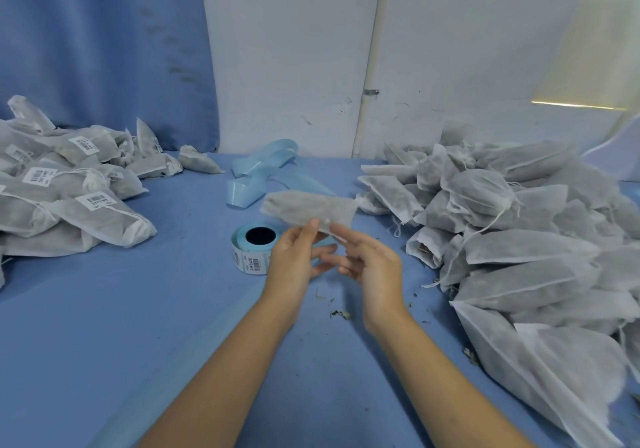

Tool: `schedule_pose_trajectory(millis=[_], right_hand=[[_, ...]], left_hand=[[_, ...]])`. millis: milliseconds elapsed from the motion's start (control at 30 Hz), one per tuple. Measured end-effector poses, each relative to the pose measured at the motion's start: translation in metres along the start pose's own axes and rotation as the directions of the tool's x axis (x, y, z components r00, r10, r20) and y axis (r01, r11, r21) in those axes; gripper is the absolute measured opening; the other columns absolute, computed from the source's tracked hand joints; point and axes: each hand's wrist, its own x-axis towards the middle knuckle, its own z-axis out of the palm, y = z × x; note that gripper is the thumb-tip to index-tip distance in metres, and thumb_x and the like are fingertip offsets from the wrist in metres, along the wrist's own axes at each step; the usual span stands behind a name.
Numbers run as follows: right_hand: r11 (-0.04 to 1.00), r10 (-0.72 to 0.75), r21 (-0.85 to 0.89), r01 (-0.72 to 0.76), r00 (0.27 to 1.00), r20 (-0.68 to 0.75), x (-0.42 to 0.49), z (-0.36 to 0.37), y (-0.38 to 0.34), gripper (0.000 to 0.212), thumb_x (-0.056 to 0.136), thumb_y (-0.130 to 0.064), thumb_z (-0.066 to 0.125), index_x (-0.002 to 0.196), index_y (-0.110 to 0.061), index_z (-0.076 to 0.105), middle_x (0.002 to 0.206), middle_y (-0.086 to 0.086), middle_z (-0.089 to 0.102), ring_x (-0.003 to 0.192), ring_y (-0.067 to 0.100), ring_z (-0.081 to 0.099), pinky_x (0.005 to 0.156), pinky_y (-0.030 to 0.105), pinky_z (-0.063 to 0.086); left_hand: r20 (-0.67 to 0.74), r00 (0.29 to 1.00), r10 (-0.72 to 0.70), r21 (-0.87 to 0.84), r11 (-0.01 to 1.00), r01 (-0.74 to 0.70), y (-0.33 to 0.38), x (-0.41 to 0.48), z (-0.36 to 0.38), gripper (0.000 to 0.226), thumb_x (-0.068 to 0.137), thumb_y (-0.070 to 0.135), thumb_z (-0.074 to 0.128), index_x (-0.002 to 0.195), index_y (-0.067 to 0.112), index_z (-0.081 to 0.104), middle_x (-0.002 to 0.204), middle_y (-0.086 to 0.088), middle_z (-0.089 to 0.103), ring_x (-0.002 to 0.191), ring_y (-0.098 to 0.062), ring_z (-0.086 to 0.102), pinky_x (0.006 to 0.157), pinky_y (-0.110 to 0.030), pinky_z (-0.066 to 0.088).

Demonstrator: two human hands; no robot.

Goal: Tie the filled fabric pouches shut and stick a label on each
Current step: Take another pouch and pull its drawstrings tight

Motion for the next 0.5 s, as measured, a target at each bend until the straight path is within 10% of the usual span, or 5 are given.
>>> schedule_pose_trajectory(millis=[267,433,500], right_hand=[[0.98,-0.019,-0.196,0.016,1.0,-0.016,-0.004,-0.004,0.015,0.035,0.082,0.008,0.039,0.064,-0.01,0.062,0.07,0.008,0.068,0.048,0.017,0.059,0.058,0.023,0.046],[0.934,-0.224,-0.294,0.202,0.974,-0.042,0.001,-0.007,0.014,0.044,0.086,-0.002,0.058,0.119,-0.03,0.052,0.098,-0.033,0.06,0.068,0.009,0.058,0.067,0.019,0.047],[0.934,-0.227,-0.274,0.227,0.973,0.034,0.002,-0.008,0.014,0.062,0.084,0.0,0.061,0.133,-0.035,0.043,0.104,-0.02,0.063,0.069,0.011,0.056,0.068,0.017,0.048]], left_hand=[[-0.115,0.952,0.285,0.23,0.94,-0.253,-0.003,-0.008,-0.007,0.003,0.09,0.017,0.063,0.088,0.017,0.061,0.071,0.006,0.067,0.07,-0.009,0.065,0.063,-0.023,0.054],[0.005,0.941,0.337,0.417,0.855,-0.309,-0.01,-0.012,-0.011,0.012,0.089,0.011,0.062,0.089,0.023,0.062,0.081,0.002,0.07,0.076,-0.013,0.065,0.069,-0.025,0.05],[0.052,0.933,0.357,0.505,0.796,-0.333,-0.014,-0.011,-0.013,0.02,0.087,0.009,0.062,0.084,0.029,0.062,0.074,0.005,0.065,0.069,-0.01,0.059,0.064,-0.02,0.046]])
